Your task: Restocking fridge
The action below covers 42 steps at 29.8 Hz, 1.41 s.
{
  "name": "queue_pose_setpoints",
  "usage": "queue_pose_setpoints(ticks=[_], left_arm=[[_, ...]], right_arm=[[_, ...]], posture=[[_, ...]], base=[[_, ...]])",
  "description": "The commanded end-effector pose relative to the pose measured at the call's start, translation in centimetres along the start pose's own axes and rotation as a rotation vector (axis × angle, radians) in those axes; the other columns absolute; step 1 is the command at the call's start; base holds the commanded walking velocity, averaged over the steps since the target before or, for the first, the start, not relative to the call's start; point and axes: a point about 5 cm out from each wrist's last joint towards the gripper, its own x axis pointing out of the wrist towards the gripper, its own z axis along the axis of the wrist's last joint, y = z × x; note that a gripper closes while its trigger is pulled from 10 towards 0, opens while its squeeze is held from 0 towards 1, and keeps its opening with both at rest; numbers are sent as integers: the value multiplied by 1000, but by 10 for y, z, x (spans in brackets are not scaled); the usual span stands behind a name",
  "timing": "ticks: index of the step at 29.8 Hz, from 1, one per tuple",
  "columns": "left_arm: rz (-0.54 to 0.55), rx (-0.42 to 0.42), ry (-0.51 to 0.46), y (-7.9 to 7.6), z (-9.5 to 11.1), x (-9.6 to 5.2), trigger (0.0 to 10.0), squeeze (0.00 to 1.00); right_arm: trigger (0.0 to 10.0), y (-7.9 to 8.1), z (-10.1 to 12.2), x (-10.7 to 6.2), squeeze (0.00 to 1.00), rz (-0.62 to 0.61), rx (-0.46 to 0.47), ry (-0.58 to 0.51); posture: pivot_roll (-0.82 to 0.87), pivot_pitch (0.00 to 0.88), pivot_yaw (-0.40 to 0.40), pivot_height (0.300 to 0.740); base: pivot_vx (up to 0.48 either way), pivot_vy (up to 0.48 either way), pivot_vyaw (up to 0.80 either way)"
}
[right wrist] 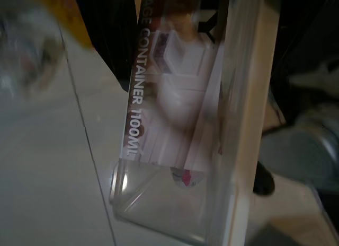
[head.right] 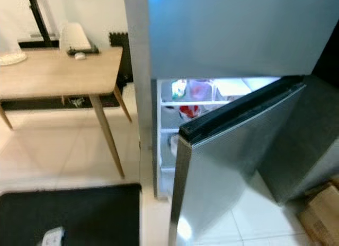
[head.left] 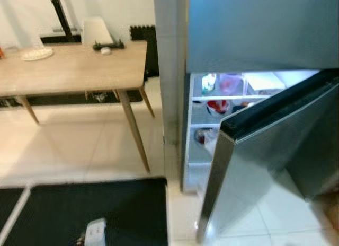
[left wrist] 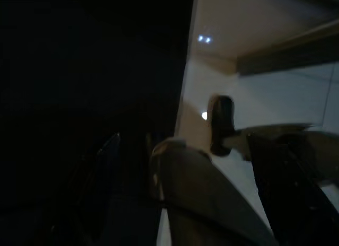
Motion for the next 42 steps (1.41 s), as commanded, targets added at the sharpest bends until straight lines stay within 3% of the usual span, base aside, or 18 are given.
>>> queue_pose_setpoints(ticks=[1, 6, 10, 13, 23, 32, 39, 42], left_arm=[[3, 3, -3, 0, 0, 0, 10000, 0], [-5, 0, -33, -2, 7, 2, 10000, 0], [-43, -18, -232, -11, 59, 8, 10000, 0], [-71, 32, -331, -21, 93, 10, 10000, 0], [-126, 149, -488, -44, 144, 8, 10000, 0], [-181, 189, -641, -66, 190, 0, 10000, 0], [-231, 226, -731, -84, 221, -8, 10000, 0], [-288, 197, -849, -101, 254, -22, 10000, 0]], right_arm=[[10000, 4, 11, 1, 0, 12, -19, -28], [10000, 5, 10, 2, 0, 18, -19, -22], [10000, 4, 10, 1, 0, 19, -49, -7], [10000, 3, 10, 1, 0, 17, -56, -6], [10000, 1, 11, 1, 0, 5, -38, -18], [10000, 3, 10, 1, 0, 13, -19, -27], [10000, 6, 9, 2, 0, 18, -12, -30], [10000, 7, 9, 2, 0, 18, -8, -29]], posture=[[-125, 8, 0, 740], [-130, 10, 1, 740], [-125, 7, -3, 740], [-121, 4, -5, 740], [-134, 0, 4, 740], [-137, 7, 7, 740], [-140, 12, 12, 740], [-142, 13, 15, 740]], base=[[-307, 0, 0], [-123, 0, -313], [0, 0, -781], [0, 0, -781], [0, 0, -631], [0, 0, 0], [0, -423, 0], [0, -310, 0]])
